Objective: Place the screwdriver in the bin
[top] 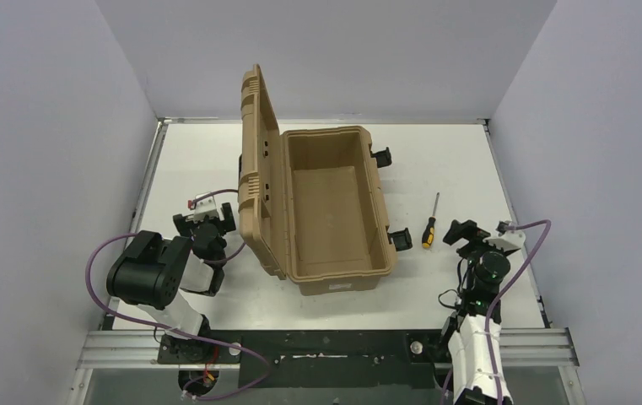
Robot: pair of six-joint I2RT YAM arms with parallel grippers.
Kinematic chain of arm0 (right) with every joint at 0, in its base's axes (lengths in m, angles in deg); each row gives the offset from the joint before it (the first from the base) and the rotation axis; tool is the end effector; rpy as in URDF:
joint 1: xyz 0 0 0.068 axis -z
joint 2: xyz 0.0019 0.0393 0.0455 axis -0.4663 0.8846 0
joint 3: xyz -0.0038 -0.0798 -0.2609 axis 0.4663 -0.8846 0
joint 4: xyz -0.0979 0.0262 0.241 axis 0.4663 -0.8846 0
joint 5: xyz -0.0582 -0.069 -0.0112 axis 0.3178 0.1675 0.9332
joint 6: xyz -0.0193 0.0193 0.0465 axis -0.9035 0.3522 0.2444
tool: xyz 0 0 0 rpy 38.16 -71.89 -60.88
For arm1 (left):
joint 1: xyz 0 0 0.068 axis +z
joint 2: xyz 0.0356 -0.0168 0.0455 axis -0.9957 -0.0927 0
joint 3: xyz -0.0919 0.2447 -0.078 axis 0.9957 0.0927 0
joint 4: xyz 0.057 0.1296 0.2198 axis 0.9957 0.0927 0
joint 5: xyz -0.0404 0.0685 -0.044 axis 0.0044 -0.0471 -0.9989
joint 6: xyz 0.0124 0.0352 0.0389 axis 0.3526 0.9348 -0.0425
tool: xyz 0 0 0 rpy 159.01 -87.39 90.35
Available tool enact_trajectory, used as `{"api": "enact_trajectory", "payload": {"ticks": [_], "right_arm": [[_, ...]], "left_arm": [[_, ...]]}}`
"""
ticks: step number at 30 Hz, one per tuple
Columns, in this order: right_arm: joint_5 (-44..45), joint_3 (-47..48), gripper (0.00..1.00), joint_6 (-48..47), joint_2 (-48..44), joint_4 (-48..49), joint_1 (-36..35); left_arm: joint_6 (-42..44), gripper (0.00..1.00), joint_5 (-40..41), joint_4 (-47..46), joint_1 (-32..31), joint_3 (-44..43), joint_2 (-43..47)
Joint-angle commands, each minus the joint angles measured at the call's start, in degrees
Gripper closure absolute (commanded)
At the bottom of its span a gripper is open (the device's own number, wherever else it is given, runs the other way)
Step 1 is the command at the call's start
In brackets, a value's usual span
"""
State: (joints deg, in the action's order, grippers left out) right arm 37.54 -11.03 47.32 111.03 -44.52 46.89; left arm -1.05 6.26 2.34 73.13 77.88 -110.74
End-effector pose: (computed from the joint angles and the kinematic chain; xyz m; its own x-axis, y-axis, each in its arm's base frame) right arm 0.1370 -0.0412 0.1656 -0.0605 0.3802 -0.9229 0.1996 0.9105 0.3621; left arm 0.2280 -0.0272 0.1262 -0.1357 0.0157 -0.9906 -0.3494 0.9349 0.0627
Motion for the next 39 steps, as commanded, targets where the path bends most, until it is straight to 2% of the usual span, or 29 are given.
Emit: {"api": "enact_trajectory", "payload": {"ticks": [1,5,10,12,13,19,22,25,30,34,36,39], "right_arm": [[6.7,9.2,0.00,4.5,2.6,-1.4,0.1],[5.3,21.5,0.00,5.5,8.5,-10.8,0.1],[-9.4,39.8,0.00,1.8,22.4,-24.1,0.0],[-16.4,47.2,0.05,1.3,30.5,-32.2,-0.4],[-17.0,50.3,0.07,1.2,33.7,-35.4,-1.2],[2.5,65.2,0.15,1.2,50.2,-54.9,-12.6],[5.7,66.9,0.17,1.9,56.9,-59.6,-13.8],[5.8,65.1,0.17,2.0,60.6,-59.4,-14.6],[4.4,62.8,0.30,2.1,66.6,-57.6,-16.2],[4.6,61.9,0.36,2.4,70.5,-55.7,-17.5],[5.0,61.5,0.43,2.6,72.0,-55.4,-17.8],[5.1,61.2,0.61,2.1,73.7,-55.3,-18.1]], "left_arm": [[0.3,0.03,-0.8,-2.5,0.4,-1.2,-0.2],[0.5,0.03,-0.7,-3.0,0.4,-1.2,-0.7],[0.5,0.03,-0.7,-2.9,0.4,-1.4,-0.7],[0.5,0.03,-0.8,-2.6,0.4,-1.4,-0.5],[0.5,0.03,-0.7,-2.4,0.3,-1.4,-0.4],[0.4,0.03,-0.9,-1.8,0.3,-1.5,-0.2],[0.2,0.03,-0.9,-1.6,0.3,-1.5,0.0],[0.1,0.03,-0.9,-1.4,0.3,-1.6,-0.1],[0.3,0.03,-0.8,-1.5,0.3,-1.6,-0.2],[0.3,0.03,-0.9,-1.6,0.3,-1.6,-0.1],[0.2,0.03,-0.9,-1.5,0.4,-1.5,-0.1],[0.2,0.03,-0.9,-1.4,0.3,-1.6,0.0]]}}
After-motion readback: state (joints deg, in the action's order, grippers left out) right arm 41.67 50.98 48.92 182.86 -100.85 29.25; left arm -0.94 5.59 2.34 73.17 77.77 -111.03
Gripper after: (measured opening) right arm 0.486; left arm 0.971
